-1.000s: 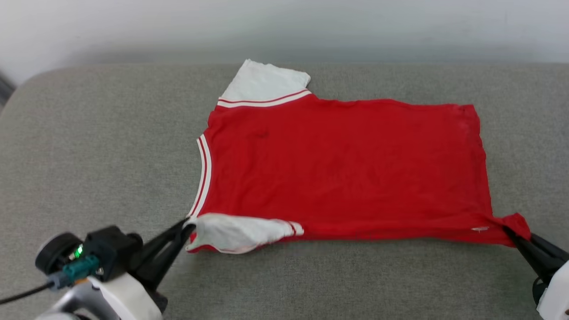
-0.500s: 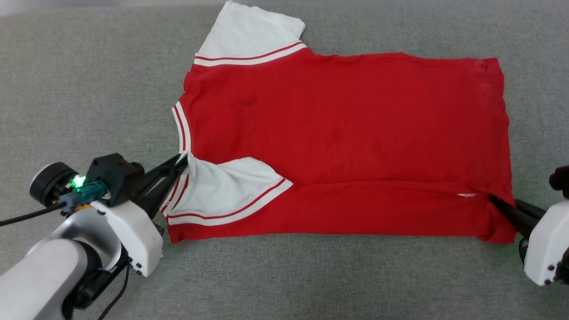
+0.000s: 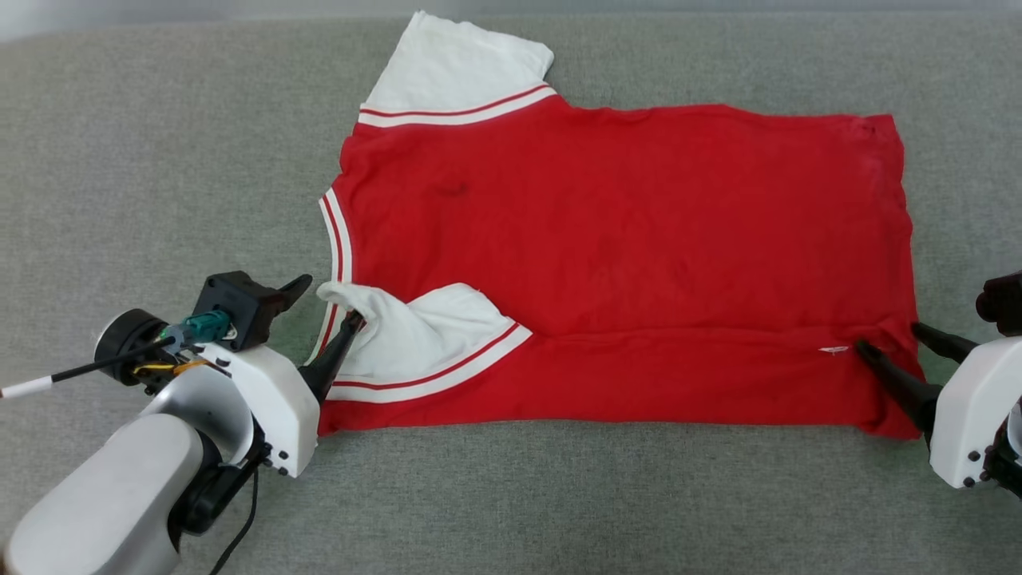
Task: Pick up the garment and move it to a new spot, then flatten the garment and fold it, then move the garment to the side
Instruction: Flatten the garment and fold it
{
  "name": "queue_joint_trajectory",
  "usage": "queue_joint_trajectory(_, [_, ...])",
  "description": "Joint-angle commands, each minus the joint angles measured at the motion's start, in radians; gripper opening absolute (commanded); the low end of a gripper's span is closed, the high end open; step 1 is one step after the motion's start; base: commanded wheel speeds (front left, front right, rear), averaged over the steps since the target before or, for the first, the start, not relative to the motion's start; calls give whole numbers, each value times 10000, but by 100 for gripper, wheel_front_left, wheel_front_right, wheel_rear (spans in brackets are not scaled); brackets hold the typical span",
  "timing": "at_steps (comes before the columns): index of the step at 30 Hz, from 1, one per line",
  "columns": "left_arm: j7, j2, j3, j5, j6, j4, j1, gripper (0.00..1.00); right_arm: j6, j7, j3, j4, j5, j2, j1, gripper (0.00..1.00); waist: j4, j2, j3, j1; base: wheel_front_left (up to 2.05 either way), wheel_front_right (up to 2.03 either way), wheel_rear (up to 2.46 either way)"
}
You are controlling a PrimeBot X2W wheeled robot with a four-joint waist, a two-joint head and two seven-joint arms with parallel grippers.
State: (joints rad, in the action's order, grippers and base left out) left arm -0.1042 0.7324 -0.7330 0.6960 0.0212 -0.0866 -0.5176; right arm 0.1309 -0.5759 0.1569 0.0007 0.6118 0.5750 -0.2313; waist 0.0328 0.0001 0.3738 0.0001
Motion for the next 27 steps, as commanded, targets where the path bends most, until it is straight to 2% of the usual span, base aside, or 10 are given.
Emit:
queue_joint_trajectory(1, [118, -90, 74, 96, 116, -36, 92, 100, -3, -42, -64, -37, -90, -97, -71, 100, 15, -1, -215, -1, 0, 0, 0])
queue_joint_trajectory(6, [558, -351, 333, 575, 555, 150, 738, 100, -3, -493, -569, -264, -399, -542, 427, 100, 29, -1, -752, -1, 0, 0, 0])
queue_joint_trajectory(12, [746, -210, 553, 810, 1379, 694, 1703, 100, -3, -1362, -1371, -989, -1158, -1184, 1254, 100, 13, -1, -1083, -1, 0, 0, 0])
queue_joint_trajectory(18, [-110, 151, 242, 983, 1760, 1118, 2316, 100, -3, -2112, -2108, -1908, -1606, -1912, 1944, 100, -41, -1, -1058, -1, 0, 0, 0])
queue_joint_trajectory(22, [-427, 270, 123, 766, 2068, 1049, 2268, 100, -3, -2297, -2223, -2343, -1814, -2155, 2159, 100, -153, -1, -876, -1, 0, 0, 0])
queue_joint_trajectory(27, [-929, 352, -67, 657, 2183, 736, 2147, 100, -3, -2308, -2210, -2700, -1869, -2309, 2013, 100, -337, -1, -618, -1, 0, 0, 0])
